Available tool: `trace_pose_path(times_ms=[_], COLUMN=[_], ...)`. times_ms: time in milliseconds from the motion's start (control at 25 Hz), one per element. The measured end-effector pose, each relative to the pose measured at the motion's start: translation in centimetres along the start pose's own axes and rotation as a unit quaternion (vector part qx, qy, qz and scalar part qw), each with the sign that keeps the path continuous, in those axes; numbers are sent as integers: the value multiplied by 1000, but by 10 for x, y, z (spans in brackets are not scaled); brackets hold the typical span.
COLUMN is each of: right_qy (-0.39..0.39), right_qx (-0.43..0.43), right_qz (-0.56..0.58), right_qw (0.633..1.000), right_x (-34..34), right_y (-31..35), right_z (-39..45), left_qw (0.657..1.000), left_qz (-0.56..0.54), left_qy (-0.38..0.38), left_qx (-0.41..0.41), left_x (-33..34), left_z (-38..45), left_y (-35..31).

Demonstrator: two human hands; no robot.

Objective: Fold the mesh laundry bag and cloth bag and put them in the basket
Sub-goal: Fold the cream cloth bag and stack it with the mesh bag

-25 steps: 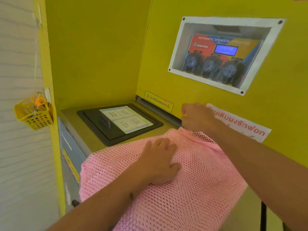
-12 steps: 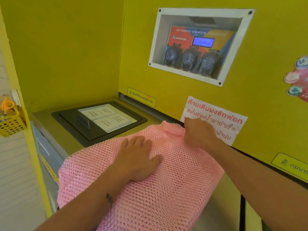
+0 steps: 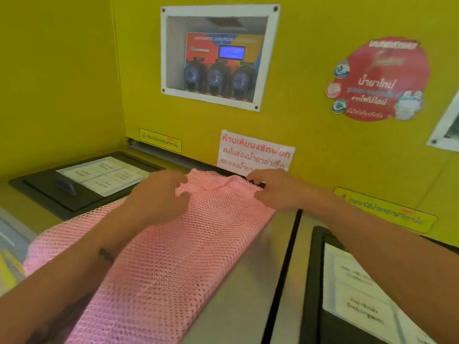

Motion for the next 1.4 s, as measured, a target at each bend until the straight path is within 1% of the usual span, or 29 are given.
trace_pose_path(times_ms=[80, 120, 200, 280, 480, 600, 720, 840, 960, 1040, 1080, 1120, 1200, 1280, 1320, 1400], right_qy=[3, 0, -3, 1, -1, -2, -9, -25, 8, 32, 30, 21, 6, 30, 49, 78], right_qx=[-19, -17, 1, 29, 109, 167, 235, 312, 401, 435, 444, 447, 437, 421, 408, 386], right_qz=[-12, -19, -36, -59, -109, -104, -88, -82, -68, -42, -34, -29, -7, 25, 30, 14], right_qw=[1000, 1000, 999, 998, 988, 980, 968, 946, 914, 899, 895, 894, 899, 906, 911, 919], right_x=[-28, -43, -73, -98, -135, -145, -153, -150, -119, -98, -92, -90, -86, -76, -71, -64], right_y=[-13, -22, -48, -84, -170, -221, -262, -296, -335, -351, -354, -355, -355, -352, -348, -339], right_z=[-54, -84, -146, -214, -353, -430, -501, -560, -614, -636, -641, -642, -640, -634, -630, -621], left_qw=[995, 989, 976, 962, 942, 928, 906, 897, 895, 892, 893, 895, 897, 895, 895, 896], left_qz=[-76, -113, -171, -203, -214, -215, -225, -196, -113, -56, -35, -30, -70, -104, -124, -187], left_qy=[-39, -46, -44, -35, -4, 41, 76, 123, 220, 286, 300, 302, 299, 285, 263, 194], left_qx=[55, 81, 130, 181, 258, 302, 350, 378, 371, 344, 334, 326, 317, 328, 339, 352], left_x=[-12, -14, -8, 4, 40, 64, 85, 119, 178, 214, 223, 228, 226, 217, 209, 188], left_z=[-8, -15, -33, -56, -115, -150, -179, -201, -225, -237, -240, -239, -235, -234, -232, -222], left_y=[-57, -88, -153, -223, -361, -435, -505, -558, -585, -586, -585, -584, -583, -583, -581, -576])
Point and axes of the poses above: each hand's wrist, its own z-axis towards the middle knuckle, its own x-axis out of the palm, y = z × x, the point moved 7 cm from there along z, towards the middle knuckle
